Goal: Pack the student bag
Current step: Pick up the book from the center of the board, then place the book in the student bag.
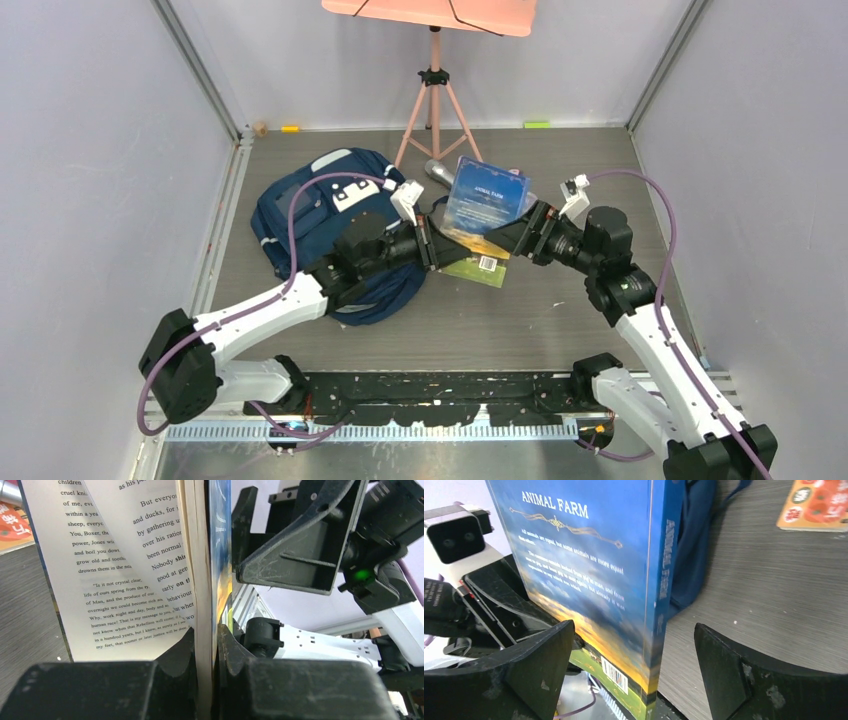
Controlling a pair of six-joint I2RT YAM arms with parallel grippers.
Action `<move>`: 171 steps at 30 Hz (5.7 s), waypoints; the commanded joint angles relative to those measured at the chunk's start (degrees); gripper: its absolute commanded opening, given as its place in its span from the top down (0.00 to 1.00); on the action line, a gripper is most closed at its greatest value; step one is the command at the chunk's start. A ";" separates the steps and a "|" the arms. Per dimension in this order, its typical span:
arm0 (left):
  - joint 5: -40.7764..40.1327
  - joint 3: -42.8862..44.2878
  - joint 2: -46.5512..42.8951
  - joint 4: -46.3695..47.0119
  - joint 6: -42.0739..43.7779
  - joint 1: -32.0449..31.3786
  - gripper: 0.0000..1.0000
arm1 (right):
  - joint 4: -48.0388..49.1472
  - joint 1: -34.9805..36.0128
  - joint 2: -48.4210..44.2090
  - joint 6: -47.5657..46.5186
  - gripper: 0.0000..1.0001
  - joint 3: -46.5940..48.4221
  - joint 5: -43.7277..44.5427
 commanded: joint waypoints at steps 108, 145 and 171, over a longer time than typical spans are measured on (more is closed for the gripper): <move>-59.09 12.96 20.54 -42.39 35.59 -10.31 0.43 | -11.35 0.95 6.03 -10.44 0.99 3.99 13.74; -45.94 32.61 3.33 -58.20 51.63 -4.69 1.00 | -5.04 10.62 8.07 -0.03 0.99 4.93 4.74; -33.59 21.05 -6.58 -46.55 48.94 2.13 1.00 | 18.25 34.28 37.40 7.54 0.99 18.33 12.16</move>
